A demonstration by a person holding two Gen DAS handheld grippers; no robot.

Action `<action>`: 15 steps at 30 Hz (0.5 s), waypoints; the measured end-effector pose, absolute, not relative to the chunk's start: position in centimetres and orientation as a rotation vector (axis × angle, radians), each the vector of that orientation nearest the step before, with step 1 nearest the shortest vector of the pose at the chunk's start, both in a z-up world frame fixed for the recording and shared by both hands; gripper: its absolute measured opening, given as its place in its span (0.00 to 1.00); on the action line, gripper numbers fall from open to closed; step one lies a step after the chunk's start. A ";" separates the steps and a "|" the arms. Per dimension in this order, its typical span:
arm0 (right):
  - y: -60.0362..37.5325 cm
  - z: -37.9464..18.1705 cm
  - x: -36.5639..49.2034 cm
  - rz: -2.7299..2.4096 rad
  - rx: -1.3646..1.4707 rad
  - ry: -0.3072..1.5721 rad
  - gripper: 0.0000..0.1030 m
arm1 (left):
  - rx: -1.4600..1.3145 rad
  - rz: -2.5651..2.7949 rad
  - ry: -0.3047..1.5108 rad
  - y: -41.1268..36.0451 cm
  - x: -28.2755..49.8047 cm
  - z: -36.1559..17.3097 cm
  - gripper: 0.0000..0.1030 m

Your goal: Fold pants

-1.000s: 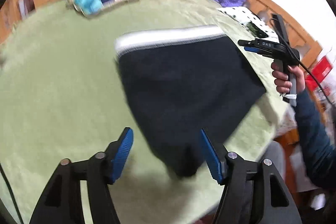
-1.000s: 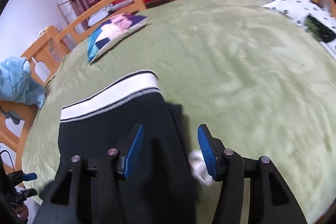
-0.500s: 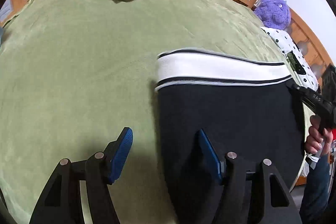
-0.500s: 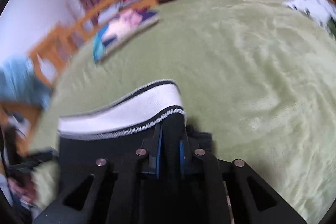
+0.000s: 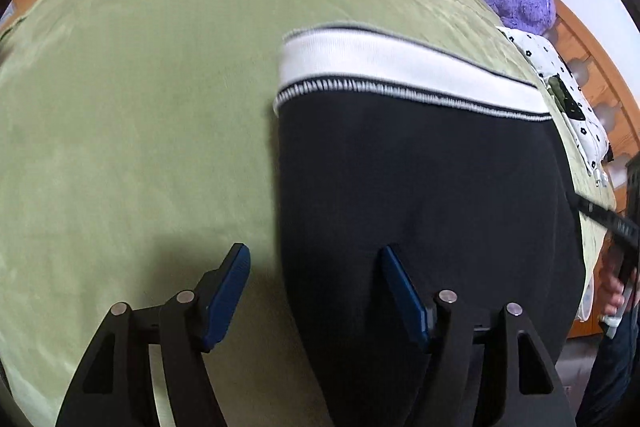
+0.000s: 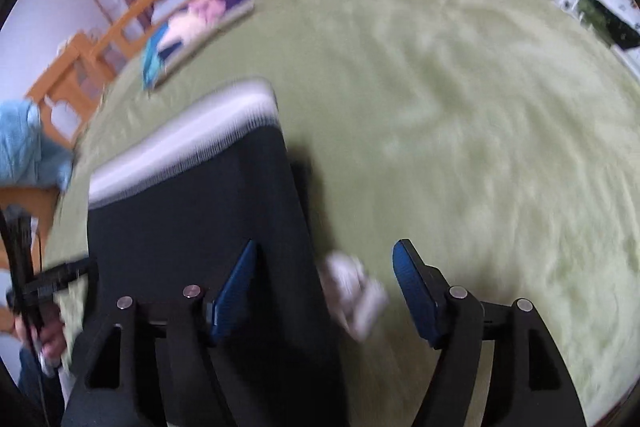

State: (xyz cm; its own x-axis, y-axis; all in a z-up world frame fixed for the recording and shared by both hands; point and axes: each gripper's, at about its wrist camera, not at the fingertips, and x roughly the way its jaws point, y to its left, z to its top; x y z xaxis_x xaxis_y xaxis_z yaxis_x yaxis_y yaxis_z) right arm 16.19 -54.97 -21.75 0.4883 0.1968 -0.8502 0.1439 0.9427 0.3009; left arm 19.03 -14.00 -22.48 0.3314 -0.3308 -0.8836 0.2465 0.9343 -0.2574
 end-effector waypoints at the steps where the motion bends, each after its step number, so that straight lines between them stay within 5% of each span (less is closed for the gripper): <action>1: -55.2 -22.4 15.6 0.049 0.374 1.080 0.79 | -0.084 -0.384 1.175 -14.2 19.0 -22.8 0.67; 6: -57.5 -26.2 15.2 0.106 0.653 1.072 0.89 | -0.122 -0.412 1.181 -14.5 20.1 -24.3 0.78; 11: -56.2 -26.4 17.0 0.145 0.608 1.046 0.89 | -0.186 -0.456 1.165 -14.3 21.0 -24.7 0.79; 12: -56.0 -26.5 17.3 0.159 0.612 1.050 0.87 | -0.198 -0.466 1.162 -14.3 21.1 -24.7 0.76; 14: -55.9 -26.6 17.7 0.256 0.681 1.047 0.51 | -0.264 -0.503 1.162 -14.1 21.2 -24.6 0.41; 15: -56.0 -26.7 17.8 0.298 0.741 1.040 0.43 | -0.283 -0.498 1.158 -13.9 21.2 -24.4 0.32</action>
